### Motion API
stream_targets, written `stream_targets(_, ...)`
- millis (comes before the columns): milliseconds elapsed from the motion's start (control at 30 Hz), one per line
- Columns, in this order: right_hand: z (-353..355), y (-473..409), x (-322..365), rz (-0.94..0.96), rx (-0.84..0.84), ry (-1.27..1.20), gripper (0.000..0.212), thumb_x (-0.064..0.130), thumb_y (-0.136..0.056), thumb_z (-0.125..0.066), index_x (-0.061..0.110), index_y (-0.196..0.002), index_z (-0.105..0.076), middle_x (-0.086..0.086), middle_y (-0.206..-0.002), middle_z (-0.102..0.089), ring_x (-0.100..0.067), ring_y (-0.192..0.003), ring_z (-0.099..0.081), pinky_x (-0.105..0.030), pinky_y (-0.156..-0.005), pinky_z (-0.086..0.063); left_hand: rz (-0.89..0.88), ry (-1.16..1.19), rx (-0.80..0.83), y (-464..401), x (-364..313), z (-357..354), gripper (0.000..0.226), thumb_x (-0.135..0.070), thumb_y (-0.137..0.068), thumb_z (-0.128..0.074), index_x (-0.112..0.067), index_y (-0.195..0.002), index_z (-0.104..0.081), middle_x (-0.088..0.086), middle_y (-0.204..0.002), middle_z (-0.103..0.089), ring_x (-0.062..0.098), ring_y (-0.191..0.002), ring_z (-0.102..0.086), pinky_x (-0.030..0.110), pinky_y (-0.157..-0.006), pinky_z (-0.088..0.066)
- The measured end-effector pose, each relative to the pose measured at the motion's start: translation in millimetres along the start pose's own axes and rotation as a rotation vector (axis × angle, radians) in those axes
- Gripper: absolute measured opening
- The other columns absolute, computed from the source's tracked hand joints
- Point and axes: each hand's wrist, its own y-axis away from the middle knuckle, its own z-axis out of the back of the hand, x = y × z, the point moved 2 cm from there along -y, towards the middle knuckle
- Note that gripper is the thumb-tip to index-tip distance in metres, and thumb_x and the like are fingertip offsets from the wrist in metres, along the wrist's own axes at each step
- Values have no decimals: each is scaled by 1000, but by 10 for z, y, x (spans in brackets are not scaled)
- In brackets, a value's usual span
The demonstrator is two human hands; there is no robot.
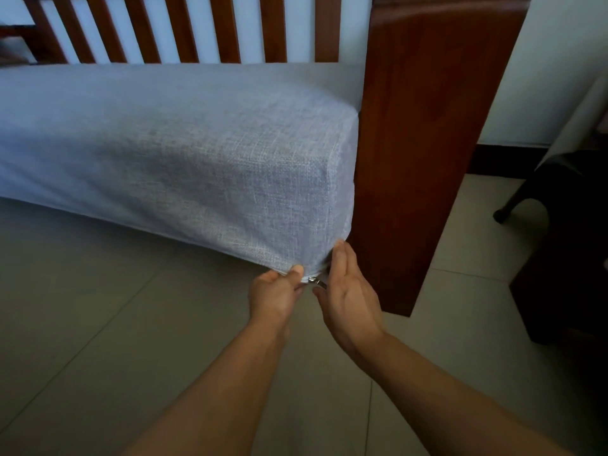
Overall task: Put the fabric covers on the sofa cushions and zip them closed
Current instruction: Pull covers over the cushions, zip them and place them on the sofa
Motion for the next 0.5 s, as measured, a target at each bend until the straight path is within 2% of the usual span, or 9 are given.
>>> stream_targets(67, -32, 73, 50, -4, 4, -4, 67, 21, -93, -55, 3, -144, -16, -19, -151, -25, -31, -126, -47, -34, -91, -47, -29, -11, -31, 95, -7, 115, 24, -5, -87, -62, -8, -68, -49, 9, -73, -60, 15, -70, -61, 23, -73, -50)
stream_targets(133, -75, 180, 103, 3, 29, -10, 70, 25, -90, -58, -2, -143, -21, -25, -150, -25, -36, -127, -46, -37, -94, -46, -50, -24, -38, 206, -11, 224, 31, -4, -87, -62, -9, -61, -47, 5, -64, -59, 13, -66, -60, 23, -72, -50)
stream_targets(200, -85, 288, 176, 13, 41, -43, 65, 25, -89, -61, 1, -139, -27, -27, -151, -21, -37, -126, -46, -38, -95, -47, -54, -22, -34, 291, -6, 289, 30, -5, -88, -61, -9, -61, -47, 2, -56, -61, 9, -57, -61, 19, -61, -52)
stream_targets(267, -77, 375, 221, 26, -2, -80, 48, 19, -86, -64, 12, -119, -32, -24, -147, -28, -34, -115, -54, -35, -83, -51, -42, -2, -16, 339, -12, 296, 26, -7, -90, -59, -9, -66, -48, 4, -63, -63, 8, -59, -62, 19, -60, -51)
stream_targets(333, -72, 422, 230, 29, -50, -87, 41, 15, -81, -68, 14, -105, -35, -16, -126, -45, -29, -95, -59, -31, -68, -49, -29, 0, 4, 356, -7, 270, 20, -11, -91, -59, -9, -72, -53, 5, -72, -65, 10, -68, -63, 22, -64, -49)
stream_targets(400, -72, 435, 226, 32, -55, -87, 36, 17, -80, -69, 13, -105, -42, -7, -106, -48, -23, -82, -57, -27, -61, -40, -1, 37, 20, 366, 24, 251, 16, -15, -91, -59, -12, -76, -57, 3, -76, -66, 9, -74, -64, 23, -61, -48)
stream_targets(500, -97, 430, 262, -64, -4, -159, 29, 18, -87, -62, 10, -110, -47, -3, -103, -51, -19, -86, -56, -26, -65, -36, 34, 79, 32, 375, 61, 239, 18, -17, -90, -61, -13, -73, -58, 4, -80, -68, 11, -77, -65, 24, -60, -47)
